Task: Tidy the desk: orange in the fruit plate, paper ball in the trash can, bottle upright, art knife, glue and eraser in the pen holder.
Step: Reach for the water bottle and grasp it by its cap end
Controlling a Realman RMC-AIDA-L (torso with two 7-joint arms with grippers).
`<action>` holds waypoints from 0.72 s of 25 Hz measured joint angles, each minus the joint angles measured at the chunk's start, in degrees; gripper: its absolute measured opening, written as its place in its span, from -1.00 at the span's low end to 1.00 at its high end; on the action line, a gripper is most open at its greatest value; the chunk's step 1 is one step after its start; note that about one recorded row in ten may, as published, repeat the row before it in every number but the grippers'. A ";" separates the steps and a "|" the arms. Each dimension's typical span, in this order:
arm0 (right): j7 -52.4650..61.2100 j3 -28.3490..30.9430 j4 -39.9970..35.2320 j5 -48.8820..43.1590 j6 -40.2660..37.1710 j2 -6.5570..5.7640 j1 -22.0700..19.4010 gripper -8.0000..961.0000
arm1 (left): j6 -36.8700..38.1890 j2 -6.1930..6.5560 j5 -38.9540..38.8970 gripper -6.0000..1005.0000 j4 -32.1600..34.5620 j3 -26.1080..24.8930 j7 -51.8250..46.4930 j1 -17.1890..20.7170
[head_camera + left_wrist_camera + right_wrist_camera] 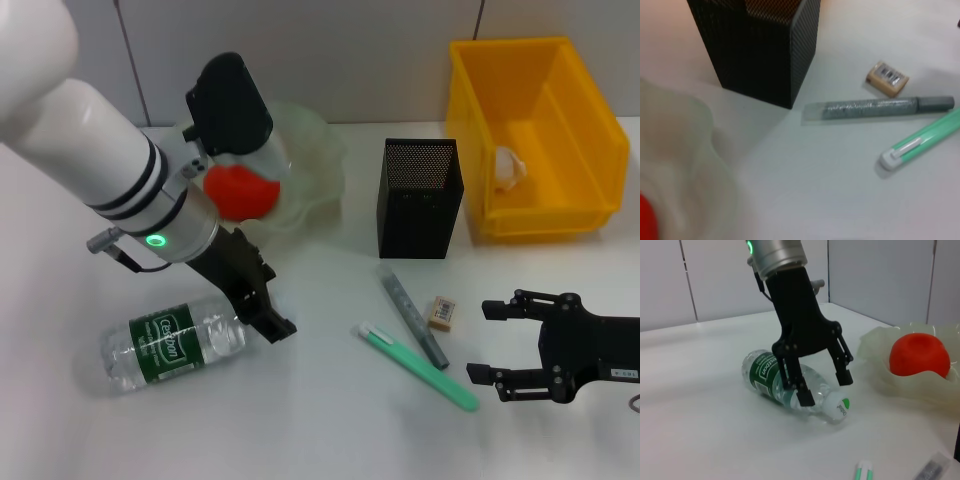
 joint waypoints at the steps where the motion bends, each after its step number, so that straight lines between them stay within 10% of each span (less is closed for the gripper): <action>1: 0.05 0.01 0.00 0.00 0.00 0.00 0.00 0.71 | -0.49 0.00 0.00 0.62 -0.48 0.47 -0.08 -0.05; 18: 0.14 0.20 0.04 0.29 -0.01 0.00 0.01 0.71 | -5.75 -0.09 -0.01 0.62 -3.11 5.07 -0.15 -0.08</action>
